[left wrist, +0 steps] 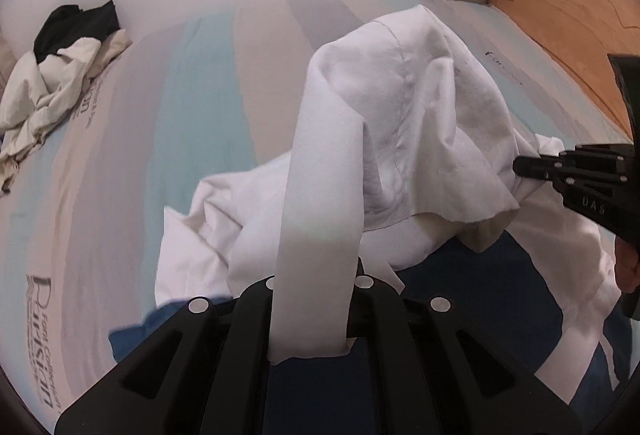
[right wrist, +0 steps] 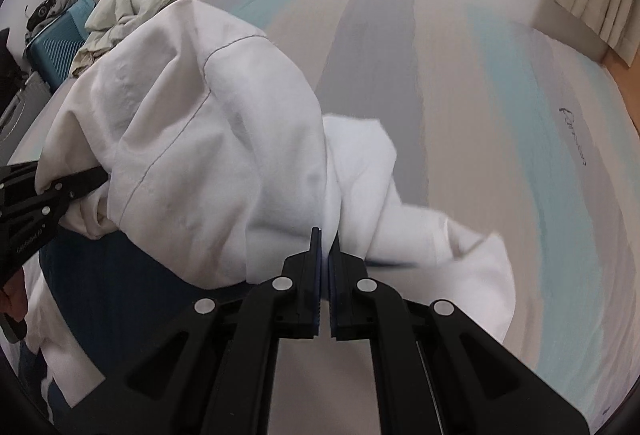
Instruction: Fold large clothes
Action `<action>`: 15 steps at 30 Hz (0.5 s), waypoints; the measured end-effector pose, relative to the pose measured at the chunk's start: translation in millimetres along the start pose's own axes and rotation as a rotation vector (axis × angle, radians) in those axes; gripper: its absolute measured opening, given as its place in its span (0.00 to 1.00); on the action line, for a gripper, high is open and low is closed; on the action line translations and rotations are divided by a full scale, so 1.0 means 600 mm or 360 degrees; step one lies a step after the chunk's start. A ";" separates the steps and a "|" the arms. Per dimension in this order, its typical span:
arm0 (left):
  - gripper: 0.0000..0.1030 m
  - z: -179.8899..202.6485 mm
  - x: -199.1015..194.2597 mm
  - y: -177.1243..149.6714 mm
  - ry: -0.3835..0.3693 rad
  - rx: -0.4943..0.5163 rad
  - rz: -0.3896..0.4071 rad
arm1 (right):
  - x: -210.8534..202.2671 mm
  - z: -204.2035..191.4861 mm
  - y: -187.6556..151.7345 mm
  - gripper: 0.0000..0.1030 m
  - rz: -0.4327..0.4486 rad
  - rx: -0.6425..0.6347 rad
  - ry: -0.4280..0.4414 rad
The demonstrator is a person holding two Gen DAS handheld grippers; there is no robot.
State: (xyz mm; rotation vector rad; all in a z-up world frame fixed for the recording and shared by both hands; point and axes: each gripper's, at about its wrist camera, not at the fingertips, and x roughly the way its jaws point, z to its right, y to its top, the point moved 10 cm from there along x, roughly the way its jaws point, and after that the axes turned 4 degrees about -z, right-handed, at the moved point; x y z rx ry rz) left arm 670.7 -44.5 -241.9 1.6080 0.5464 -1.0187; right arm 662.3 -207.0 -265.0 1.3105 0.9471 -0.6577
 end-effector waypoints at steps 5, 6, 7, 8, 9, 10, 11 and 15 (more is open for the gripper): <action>0.03 0.015 -0.005 -0.036 0.0015 0.0007 -0.0014 | 0.000 -0.009 -0.039 0.02 -0.0009 -0.0001 -0.0007; 0.03 0.018 -0.002 -0.047 0.0021 0.0015 -0.0025 | 0.002 -0.010 -0.046 0.02 -0.0015 0.0002 -0.0009; 0.03 0.020 0.001 -0.054 0.0018 0.0015 -0.0040 | 0.005 -0.012 -0.054 0.02 -0.0023 0.0008 -0.0014; 0.03 0.022 0.006 -0.064 0.0021 0.0014 -0.0057 | 0.008 -0.013 -0.060 0.02 -0.0030 0.0022 -0.0013; 0.03 0.023 0.011 -0.072 0.0025 0.0016 -0.0070 | 0.011 -0.013 -0.065 0.02 -0.0034 0.0045 -0.0008; 0.03 0.024 0.014 -0.077 0.0028 0.0017 -0.0078 | 0.013 -0.013 -0.069 0.02 -0.0036 0.0059 -0.0006; 0.03 0.025 0.019 -0.083 0.0027 0.0015 -0.0083 | 0.015 -0.013 -0.072 0.02 -0.0037 0.0065 -0.0009; 0.03 0.025 0.032 -0.093 0.0023 0.0001 -0.0094 | 0.022 -0.013 -0.074 0.02 -0.0041 0.0076 -0.0009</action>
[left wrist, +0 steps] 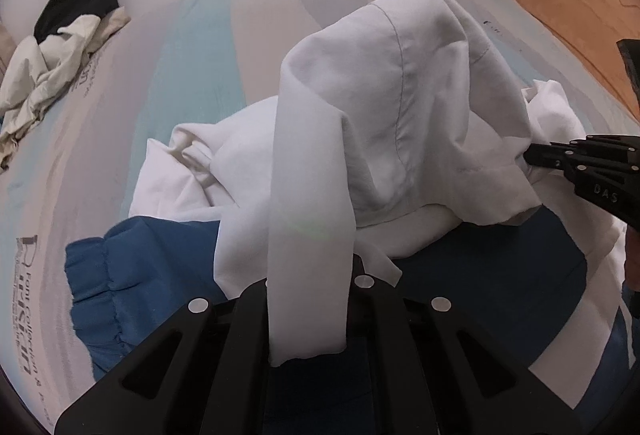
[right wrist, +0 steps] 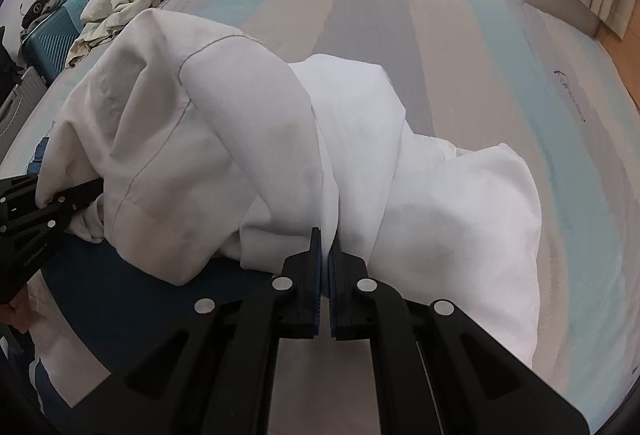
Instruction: Fold large clothes
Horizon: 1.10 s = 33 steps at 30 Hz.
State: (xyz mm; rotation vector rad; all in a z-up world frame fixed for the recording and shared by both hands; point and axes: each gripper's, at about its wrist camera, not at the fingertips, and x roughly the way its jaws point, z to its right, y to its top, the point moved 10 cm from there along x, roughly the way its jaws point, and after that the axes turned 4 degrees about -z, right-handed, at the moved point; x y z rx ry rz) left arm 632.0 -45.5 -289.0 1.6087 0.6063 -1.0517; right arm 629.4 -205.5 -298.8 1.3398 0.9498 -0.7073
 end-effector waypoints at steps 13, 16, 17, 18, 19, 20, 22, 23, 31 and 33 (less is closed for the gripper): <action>0.27 0.017 -0.037 -0.025 0.0047 0.0041 0.0084 | -0.020 -0.007 -0.044 0.05 -0.0012 -0.0082 0.0000; 0.59 0.013 -0.066 -0.015 0.0041 0.0027 0.0166 | -0.031 -0.006 -0.039 0.06 -0.0001 -0.0051 0.0056; 0.59 0.012 -0.076 -0.010 0.0029 0.0029 0.0183 | -0.036 -0.007 -0.037 0.09 0.0006 -0.0056 0.0065; 0.61 0.012 -0.082 -0.007 0.0021 0.0038 0.0178 | -0.042 -0.008 -0.033 0.12 0.0014 -0.0071 0.0078; 0.62 0.012 -0.089 -0.005 0.0010 0.0050 0.0173 | -0.047 -0.010 -0.031 0.19 0.0021 -0.0087 0.0084; 0.62 0.013 -0.094 -0.002 -0.0004 0.0056 0.0176 | -0.054 -0.013 -0.027 0.28 0.0029 -0.0113 0.0097; 0.68 0.016 -0.108 0.007 -0.0039 0.0103 0.0194 | -0.072 -0.019 -0.018 0.39 0.0054 -0.0183 0.0115; 0.69 0.018 -0.111 0.011 -0.0050 0.0128 0.0202 | -0.079 -0.022 -0.014 0.40 0.0061 -0.0207 0.0117; 0.70 0.026 -0.090 0.086 -0.0233 0.0237 0.0143 | -0.093 -0.063 0.068 0.58 0.0045 -0.0485 0.0214; 0.70 0.022 -0.073 0.098 -0.0252 0.0234 0.0097 | -0.080 -0.078 0.092 0.61 0.0010 -0.0544 0.0241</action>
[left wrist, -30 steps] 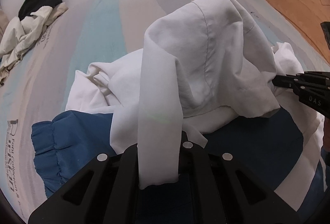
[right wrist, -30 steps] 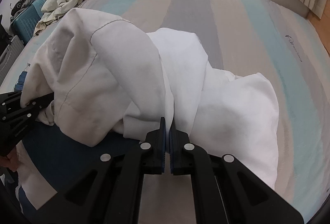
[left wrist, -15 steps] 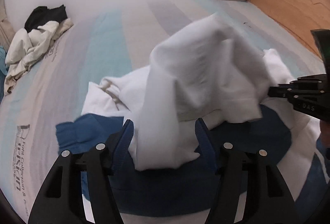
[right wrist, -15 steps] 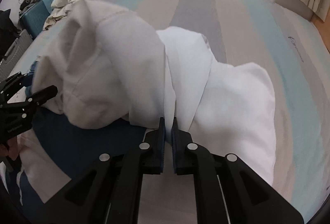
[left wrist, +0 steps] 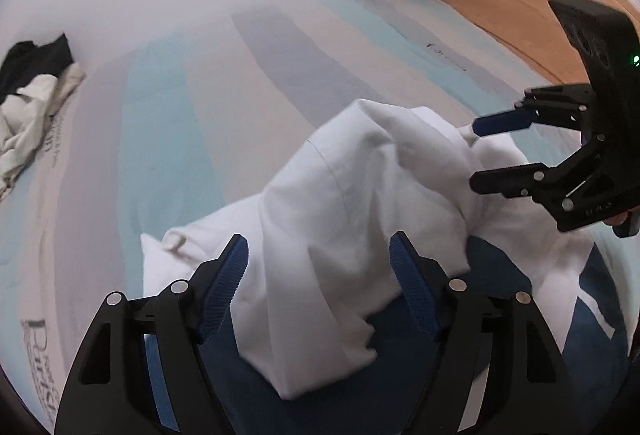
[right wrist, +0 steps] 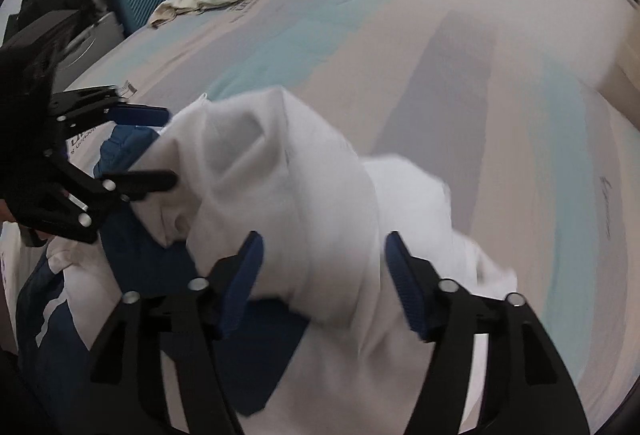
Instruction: Fold large clothes
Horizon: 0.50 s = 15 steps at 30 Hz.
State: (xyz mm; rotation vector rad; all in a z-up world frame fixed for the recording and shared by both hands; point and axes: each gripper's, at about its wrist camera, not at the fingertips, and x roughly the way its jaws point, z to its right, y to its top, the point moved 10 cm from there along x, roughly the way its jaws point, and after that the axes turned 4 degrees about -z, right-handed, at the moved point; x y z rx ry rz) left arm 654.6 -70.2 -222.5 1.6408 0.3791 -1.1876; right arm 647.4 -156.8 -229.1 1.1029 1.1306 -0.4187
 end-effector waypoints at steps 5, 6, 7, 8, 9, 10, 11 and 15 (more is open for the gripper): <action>0.69 -0.019 0.054 0.018 -0.0142 -0.0097 -0.0158 | 0.049 0.003 0.032 0.59 -0.0100 -0.0093 0.0024; 0.66 -0.025 0.060 0.021 -0.0147 -0.0110 -0.0169 | 0.056 0.006 0.038 0.56 -0.0112 -0.0088 0.0035; 0.61 -0.031 0.065 0.027 -0.0157 -0.0136 -0.0179 | 0.060 0.008 0.042 0.44 -0.0114 -0.0085 0.0038; 0.55 -0.032 0.067 0.029 -0.0168 -0.0148 -0.0191 | 0.061 0.011 0.048 0.35 -0.0111 -0.0076 0.0044; 0.41 -0.030 0.069 0.028 -0.0182 -0.0157 -0.0203 | 0.061 0.014 0.053 0.31 -0.0103 -0.0060 0.0046; 0.32 -0.031 0.070 0.029 -0.0189 -0.0167 -0.0209 | 0.059 0.017 0.055 0.20 -0.0096 -0.0047 0.0047; 0.28 -0.032 0.069 0.029 -0.0182 -0.0168 -0.0205 | 0.057 0.018 0.057 0.17 -0.0089 -0.0021 0.0059; 0.10 -0.022 0.052 0.025 -0.0165 -0.0160 -0.0149 | 0.048 0.010 0.053 0.08 -0.0067 0.0003 0.0073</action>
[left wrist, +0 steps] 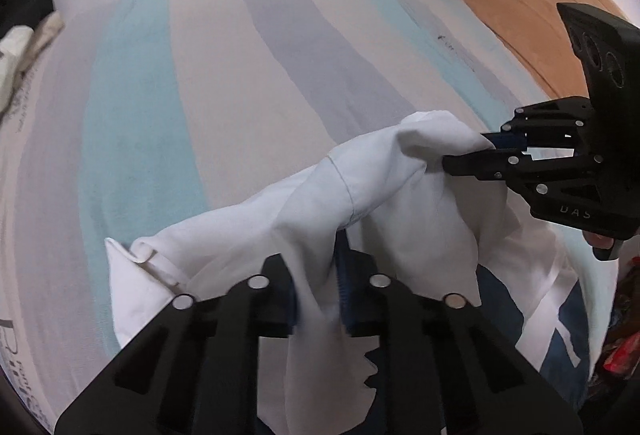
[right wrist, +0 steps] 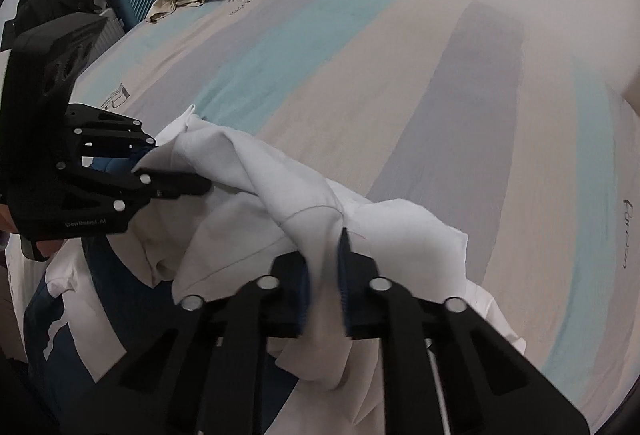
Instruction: Fold large clothes
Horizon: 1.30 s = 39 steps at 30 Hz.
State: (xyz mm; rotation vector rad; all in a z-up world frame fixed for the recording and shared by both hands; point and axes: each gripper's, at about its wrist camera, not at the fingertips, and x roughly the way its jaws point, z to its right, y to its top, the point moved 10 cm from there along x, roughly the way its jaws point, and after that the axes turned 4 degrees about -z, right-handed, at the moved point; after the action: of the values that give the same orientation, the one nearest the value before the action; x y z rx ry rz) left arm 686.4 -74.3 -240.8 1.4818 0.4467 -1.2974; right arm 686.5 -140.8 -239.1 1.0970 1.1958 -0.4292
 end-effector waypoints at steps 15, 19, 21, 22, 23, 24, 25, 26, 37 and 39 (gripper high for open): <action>0.08 0.073 -0.099 -0.081 0.0068 0.0104 0.0210 | -0.088 -0.072 -0.087 0.04 0.0126 -0.0075 -0.0057; 0.08 0.098 -0.110 -0.122 0.0081 0.0161 0.0224 | -0.098 -0.086 -0.126 0.04 0.0116 -0.0023 -0.0039; 0.08 0.108 -0.110 -0.140 0.0081 0.0163 0.0219 | -0.100 -0.097 -0.147 0.04 0.0112 -0.0017 -0.0042; 0.08 0.112 -0.106 -0.147 0.0079 0.0159 0.0212 | -0.100 -0.101 -0.153 0.04 0.0109 -0.0015 -0.0044; 0.08 0.114 -0.103 -0.160 0.0077 0.0145 0.0201 | -0.099 -0.105 -0.163 0.04 0.0104 -0.0007 -0.0041; 0.08 0.116 -0.101 -0.169 0.0074 0.0134 0.0197 | -0.098 -0.110 -0.172 0.04 0.0102 0.0005 -0.0040; 0.08 0.118 -0.099 -0.177 0.0073 0.0125 0.0196 | -0.097 -0.114 -0.178 0.04 0.0100 0.0011 -0.0040; 0.08 0.120 -0.097 -0.185 0.0076 0.0118 0.0193 | -0.093 -0.118 -0.182 0.04 0.0095 0.0018 -0.0038; 0.08 0.142 -0.071 -0.247 0.0096 0.0126 0.0177 | -0.058 -0.134 -0.257 0.04 0.0089 0.0051 -0.0103; 0.08 0.144 -0.065 -0.253 0.0092 0.0123 0.0172 | -0.049 -0.135 -0.268 0.04 0.0078 0.0052 -0.0102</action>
State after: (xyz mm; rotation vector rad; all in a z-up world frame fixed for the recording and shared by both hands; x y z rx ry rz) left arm 508.7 -80.3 -262.2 1.5894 0.3524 -1.2010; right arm 509.8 -152.4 -281.9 1.1305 1.1069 -0.4440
